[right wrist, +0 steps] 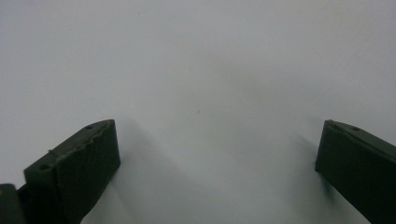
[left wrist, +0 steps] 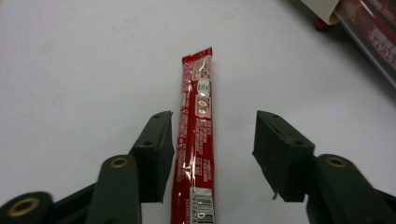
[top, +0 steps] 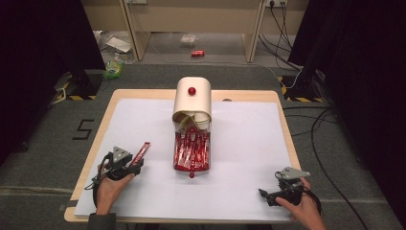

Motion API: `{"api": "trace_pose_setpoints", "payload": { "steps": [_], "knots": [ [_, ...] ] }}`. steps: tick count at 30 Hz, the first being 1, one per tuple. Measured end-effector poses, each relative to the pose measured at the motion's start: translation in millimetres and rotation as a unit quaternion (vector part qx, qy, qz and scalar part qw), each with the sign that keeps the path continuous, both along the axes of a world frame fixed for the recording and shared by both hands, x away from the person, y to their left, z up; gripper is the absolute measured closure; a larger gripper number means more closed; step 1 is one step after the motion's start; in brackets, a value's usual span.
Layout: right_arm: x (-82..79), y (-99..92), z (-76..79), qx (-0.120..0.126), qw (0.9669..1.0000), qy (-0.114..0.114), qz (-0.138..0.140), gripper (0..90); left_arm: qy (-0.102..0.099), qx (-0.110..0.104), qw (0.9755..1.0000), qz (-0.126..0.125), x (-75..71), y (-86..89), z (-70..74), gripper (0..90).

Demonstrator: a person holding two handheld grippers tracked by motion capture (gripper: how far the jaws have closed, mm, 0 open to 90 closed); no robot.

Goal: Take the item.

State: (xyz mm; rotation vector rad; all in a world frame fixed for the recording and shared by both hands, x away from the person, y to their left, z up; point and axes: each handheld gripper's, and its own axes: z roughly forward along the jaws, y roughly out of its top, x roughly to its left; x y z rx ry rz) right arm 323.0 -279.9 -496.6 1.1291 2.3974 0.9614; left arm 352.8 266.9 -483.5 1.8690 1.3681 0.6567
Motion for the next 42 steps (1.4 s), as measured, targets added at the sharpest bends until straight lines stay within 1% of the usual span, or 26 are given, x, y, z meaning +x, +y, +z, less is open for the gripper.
{"api": "trace_pose_setpoints", "payload": {
  "steps": [1,3,5,7,10,11,12,14,18,19,20,23,24,26,27,30,33,35,37,38,39,41,42],
  "knots": [
    [0.0,0.0,0.0,0.000,1.0000,0.000,0.000,0.3,-0.003,-0.004,1.0000,0.005,-0.3,-0.1,2.1,44.0],
    [0.1,0.0,0.0,0.000,1.0000,0.000,0.000,0.3,-0.009,-0.012,0.9999,0.004,-1.7,-0.5,6.1,41.2],
    [0.0,0.0,0.0,0.000,1.0000,0.000,0.000,0.3,-0.015,-0.020,0.9997,-0.003,-2.9,-2.5,9.4,38.1],
    [0.0,0.0,0.0,0.000,1.0000,0.000,0.000,0.3,-0.020,-0.024,0.9994,-0.013,-3.6,-5.4,12.9,35.0],
    [0.0,0.0,0.0,0.000,1.0000,0.000,0.000,0.3,-0.033,-0.027,0.9989,-0.022,-4.7,-10.4,15.5,30.2],
    [0.0,0.0,0.0,0.000,1.0000,0.000,0.000,0.3,-0.033,-0.027,0.9989,-0.022,-4.7,-10.4,15.5,29.4],
    [0.0,0.0,0.0,0.000,1.0000,0.000,0.000,0.3,-0.037,-0.024,0.9986,-0.028,-5.4,-13.6,15.6,28.2],
    [0.1,0.0,0.0,0.000,1.0000,0.000,0.000,0.3,-0.038,-0.024,0.9986,-0.029,-5.5,-16.0,15.8,22.8],
    [0.1,0.0,0.0,0.001,1.0000,0.000,0.000,0.3,-0.046,-0.027,0.9980,-0.035,-7.2,-18.3,16.2,21.6],
    [0.1,0.0,0.0,0.001,1.0000,0.000,0.000,0.3,-0.051,-0.027,0.9977,-0.037,-8.5,-19.1,16.6,21.6],
    [0.1,-0.1,0.0,0.001,1.0000,0.000,0.000,0.2,-0.057,-0.030,0.9971,-0.040,-10.8,-20.1,17.5,19.1],
    [0.1,0.0,0.0,0.001,1.0000,0.000,0.000,0.2,-0.071,-0.043,0.9953,-0.049,-14.8,-21.5,19.0,17.5],
    [0.1,0.0,0.0,0.001,1.0000,0.000,0.000,0.3,-0.075,-0.047,0.9948,-0.051,-15.8,-22.5,19.4,16.3],
    [0.1,0.0,0.0,0.000,1.0000,0.000,0.000,0.3,-0.078,-0.059,0.9933,-0.061,-17.8,-25.3,19.0,15.8],
    [0.0,0.0,0.0,0.000,1.0000,0.000,0.000,0.3,-0.078,-0.061,0.9928,-0.067,-18.5,-27.4,18.3,15.8],
    [0.0,0.0,0.0,0.001,1.0000,0.000,0.000,0.3,-0.083,-0.059,0.9915,-0.080,-20.9,-35.1,15.9,15.6],
    [0.1,0.0,0.0,0.001,1.0000,0.000,0.000,0.3,-0.084,-0.059,0.9897,-0.099,-22.6,-43.5,12.4,15.4],
    [0.1,0.0,0.0,0.001,1.0000,0.000,0.000,0.3,-0.094,-0.060,0.9878,-0.109,-23.9,-48.7,10.8,15.3],
    [0.0,0.0,0.0,0.001,1.0000,0.000,0.000,0.3,-0.112,-0.070,0.9842,-0.118,-25.0,-53.4,8.8,15.3],
    [0.1,0.0,0.0,0.000,1.0000,0.000,0.000,0.3,-0.114,-0.072,0.9833,-0.122,-25.2,-55.5,8.0,15.3],
    [0.1,0.0,0.0,0.000,1.0000,0.000,0.000,0.3,-0.114,-0.072,0.9833,-0.122,-25.2,-55.5,8.0,15.2],
    [0.0,0.0,0.0,0.001,1.0000,0.000,0.000,0.3,-0.112,-0.071,0.9822,-0.133,-26.1,-61.4,6.1,15.2],
    [0.0,0.0,0.0,0.000,1.0000,0.000,0.000,0.3,-0.111,-0.069,0.9822,-0.135,-26.3,-62.4,6.1,15.2]
  ]
}}
